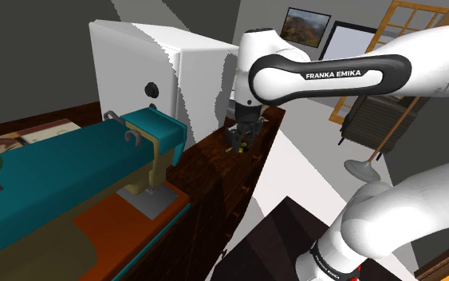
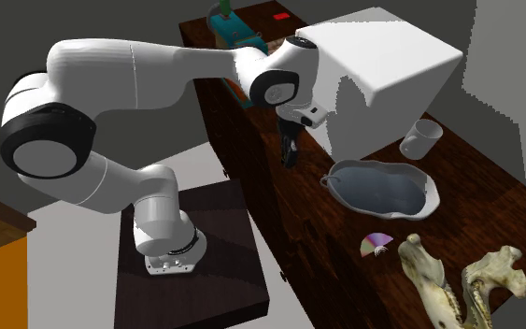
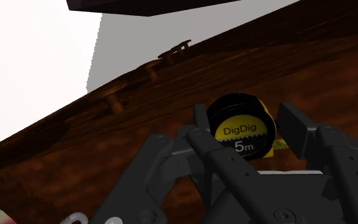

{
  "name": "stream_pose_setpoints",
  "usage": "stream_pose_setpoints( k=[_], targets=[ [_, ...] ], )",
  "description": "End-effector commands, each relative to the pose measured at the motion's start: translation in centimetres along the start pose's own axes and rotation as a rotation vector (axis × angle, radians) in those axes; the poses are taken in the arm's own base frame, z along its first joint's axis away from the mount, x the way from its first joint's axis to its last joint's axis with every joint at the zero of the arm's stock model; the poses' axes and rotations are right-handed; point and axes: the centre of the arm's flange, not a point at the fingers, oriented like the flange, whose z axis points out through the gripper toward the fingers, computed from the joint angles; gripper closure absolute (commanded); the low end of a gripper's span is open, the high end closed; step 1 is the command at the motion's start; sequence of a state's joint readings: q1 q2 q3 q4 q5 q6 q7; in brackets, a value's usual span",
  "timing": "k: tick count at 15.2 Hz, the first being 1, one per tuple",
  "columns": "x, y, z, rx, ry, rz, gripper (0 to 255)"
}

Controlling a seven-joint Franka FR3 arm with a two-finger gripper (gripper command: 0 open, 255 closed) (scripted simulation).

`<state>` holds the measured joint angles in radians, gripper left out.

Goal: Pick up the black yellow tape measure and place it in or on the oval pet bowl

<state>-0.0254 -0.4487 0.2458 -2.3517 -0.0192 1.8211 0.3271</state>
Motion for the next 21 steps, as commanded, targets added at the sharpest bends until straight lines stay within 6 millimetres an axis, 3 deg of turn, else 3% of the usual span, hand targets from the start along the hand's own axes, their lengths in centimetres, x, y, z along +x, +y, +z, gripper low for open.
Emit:
stream_pose_setpoints(
  k=[1,21],
  targets=[
    [0.0,0.2,-1.0,0.0,0.0,0.0,255],
    [-0.6,1.7,-11.4,0.0,0.0,0.0,255]
  ],
)
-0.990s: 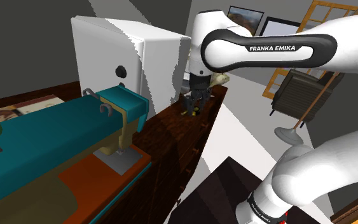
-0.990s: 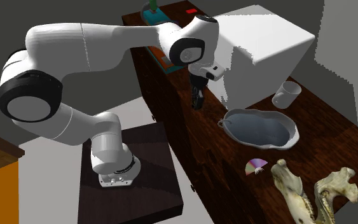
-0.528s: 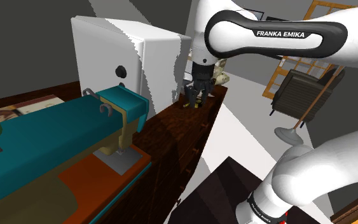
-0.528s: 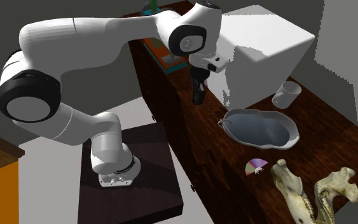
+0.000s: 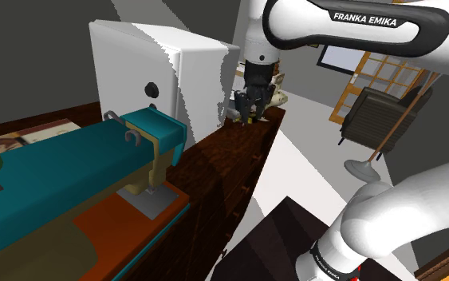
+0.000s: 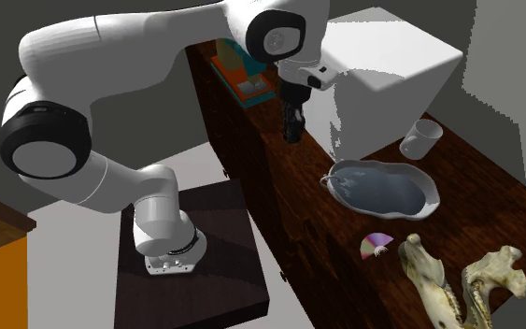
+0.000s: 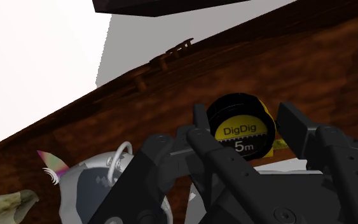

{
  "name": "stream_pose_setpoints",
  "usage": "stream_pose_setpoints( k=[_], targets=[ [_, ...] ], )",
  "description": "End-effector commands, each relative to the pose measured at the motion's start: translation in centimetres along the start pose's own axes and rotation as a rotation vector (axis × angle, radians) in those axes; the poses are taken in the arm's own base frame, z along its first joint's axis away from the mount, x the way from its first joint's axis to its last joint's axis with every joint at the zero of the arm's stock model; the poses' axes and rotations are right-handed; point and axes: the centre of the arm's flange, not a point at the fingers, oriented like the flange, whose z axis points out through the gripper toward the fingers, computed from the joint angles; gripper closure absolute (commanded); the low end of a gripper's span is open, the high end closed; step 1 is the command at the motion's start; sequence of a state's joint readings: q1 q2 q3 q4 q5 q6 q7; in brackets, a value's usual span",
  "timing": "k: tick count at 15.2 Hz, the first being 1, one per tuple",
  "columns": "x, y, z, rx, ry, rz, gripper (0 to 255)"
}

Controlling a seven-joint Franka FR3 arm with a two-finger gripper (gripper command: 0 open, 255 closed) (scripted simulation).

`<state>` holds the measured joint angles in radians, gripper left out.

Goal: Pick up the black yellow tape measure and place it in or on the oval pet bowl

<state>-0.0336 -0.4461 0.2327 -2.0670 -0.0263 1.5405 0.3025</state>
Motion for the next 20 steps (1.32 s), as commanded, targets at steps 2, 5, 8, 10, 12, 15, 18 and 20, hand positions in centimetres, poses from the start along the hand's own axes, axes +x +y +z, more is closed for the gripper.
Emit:
stream_pose_setpoints(
  k=[2,5,8,10,12,15,18,20],
  targets=[
    [-0.1,0.3,-1.5,0.0,0.0,0.0,255],
    [-0.1,0.6,-3.0,0.0,0.0,0.0,255],
    [-0.2,0.8,-4.6,0.0,0.0,0.0,255],
    [-0.2,0.9,-5.2,0.0,0.0,0.0,255],
    [1.8,2.6,-5.2,0.0,0.0,0.0,255],
    [4.8,5.1,-5.0,0.0,0.0,0.0,255],
    [7.8,7.7,-4.9,0.0,0.0,0.0,255],
    [9.9,9.4,-4.8,0.0,0.0,0.0,255]
  ],
)
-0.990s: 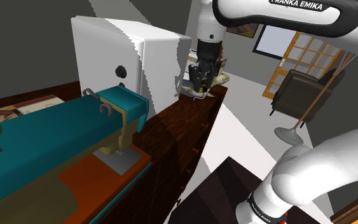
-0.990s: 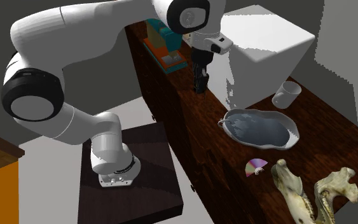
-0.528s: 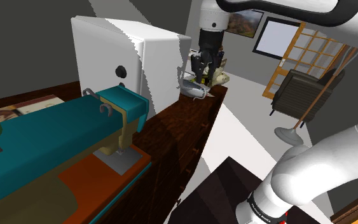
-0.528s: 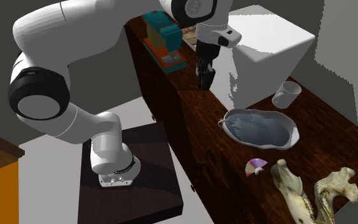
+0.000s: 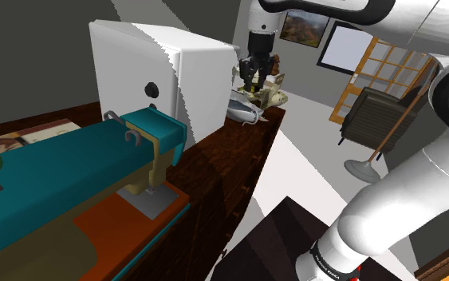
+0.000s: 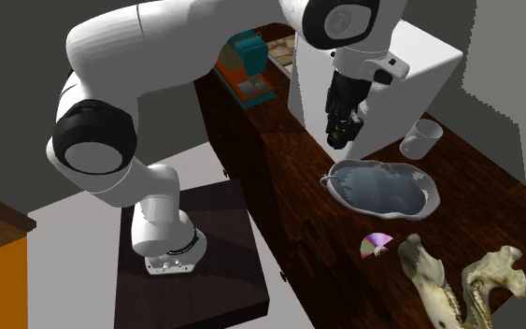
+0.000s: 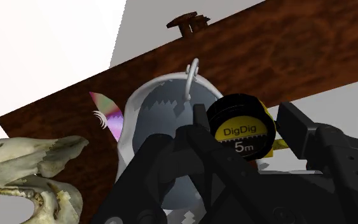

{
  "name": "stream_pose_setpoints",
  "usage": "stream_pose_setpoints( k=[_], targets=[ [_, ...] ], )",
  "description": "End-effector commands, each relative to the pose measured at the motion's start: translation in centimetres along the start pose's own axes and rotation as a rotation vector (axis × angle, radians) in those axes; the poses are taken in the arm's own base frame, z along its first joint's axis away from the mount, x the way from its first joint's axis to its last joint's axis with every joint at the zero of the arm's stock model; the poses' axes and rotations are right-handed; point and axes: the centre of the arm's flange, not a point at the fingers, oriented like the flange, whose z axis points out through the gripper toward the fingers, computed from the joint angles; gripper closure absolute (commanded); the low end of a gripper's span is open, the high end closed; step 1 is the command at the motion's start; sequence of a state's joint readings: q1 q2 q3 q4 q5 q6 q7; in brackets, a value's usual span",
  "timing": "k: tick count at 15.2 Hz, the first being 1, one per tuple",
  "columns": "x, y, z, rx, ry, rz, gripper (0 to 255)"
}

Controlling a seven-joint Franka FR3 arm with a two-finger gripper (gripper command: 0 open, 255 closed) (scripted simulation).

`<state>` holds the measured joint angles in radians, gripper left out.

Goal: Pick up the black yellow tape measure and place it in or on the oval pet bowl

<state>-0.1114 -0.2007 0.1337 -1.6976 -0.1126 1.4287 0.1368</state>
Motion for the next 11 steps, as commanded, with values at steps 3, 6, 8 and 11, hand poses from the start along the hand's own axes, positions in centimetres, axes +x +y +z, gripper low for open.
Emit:
stream_pose_setpoints(
  k=[3,6,8,11],
  targets=[
    [4.2,3.2,0.4,-0.001,0.0,-0.001,255],
    [7.2,5.7,0.5,-0.001,0.0,-0.001,255],
    [9.2,7.4,0.6,-0.001,0.0,-0.001,255],
    [11.2,9.0,1.2,-0.001,0.0,-0.001,255]
  ],
)
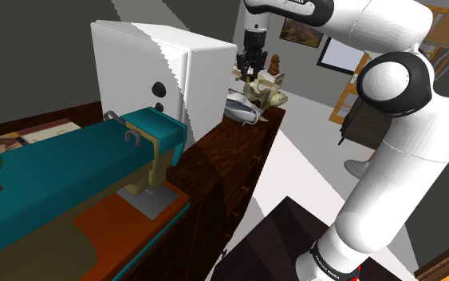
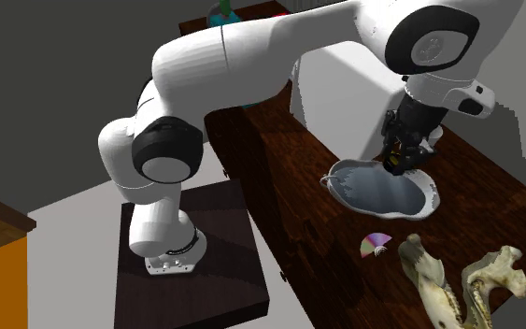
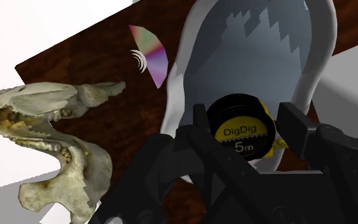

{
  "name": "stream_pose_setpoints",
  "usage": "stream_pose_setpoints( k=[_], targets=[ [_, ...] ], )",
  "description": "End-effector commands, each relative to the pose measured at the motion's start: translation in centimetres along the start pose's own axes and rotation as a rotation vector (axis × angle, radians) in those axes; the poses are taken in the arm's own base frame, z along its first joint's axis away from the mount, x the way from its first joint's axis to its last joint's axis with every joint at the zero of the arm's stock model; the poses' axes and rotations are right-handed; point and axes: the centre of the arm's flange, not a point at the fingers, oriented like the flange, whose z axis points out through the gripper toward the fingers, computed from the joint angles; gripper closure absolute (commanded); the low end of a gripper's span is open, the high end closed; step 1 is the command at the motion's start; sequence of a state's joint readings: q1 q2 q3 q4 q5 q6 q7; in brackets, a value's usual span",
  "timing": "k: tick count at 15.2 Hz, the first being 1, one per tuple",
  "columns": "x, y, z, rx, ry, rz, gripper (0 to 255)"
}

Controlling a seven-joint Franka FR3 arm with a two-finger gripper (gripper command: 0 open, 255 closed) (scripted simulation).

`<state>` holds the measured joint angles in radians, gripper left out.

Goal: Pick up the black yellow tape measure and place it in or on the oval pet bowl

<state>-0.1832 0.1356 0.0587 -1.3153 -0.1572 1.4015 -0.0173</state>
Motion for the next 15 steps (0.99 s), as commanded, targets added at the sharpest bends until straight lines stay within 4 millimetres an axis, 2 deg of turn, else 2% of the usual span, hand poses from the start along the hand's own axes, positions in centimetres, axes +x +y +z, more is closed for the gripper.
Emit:
stream_pose_setpoints(
  k=[1,13,15],
  targets=[
    [0.5,0.5,0.6,0.0,0.001,-0.001,255],
    [0.8,-0.5,7.2,0.0,0.001,-0.001,255],
    [0.8,-0.5,7.2,0.0,0.001,-0.001,255]
  ],
)
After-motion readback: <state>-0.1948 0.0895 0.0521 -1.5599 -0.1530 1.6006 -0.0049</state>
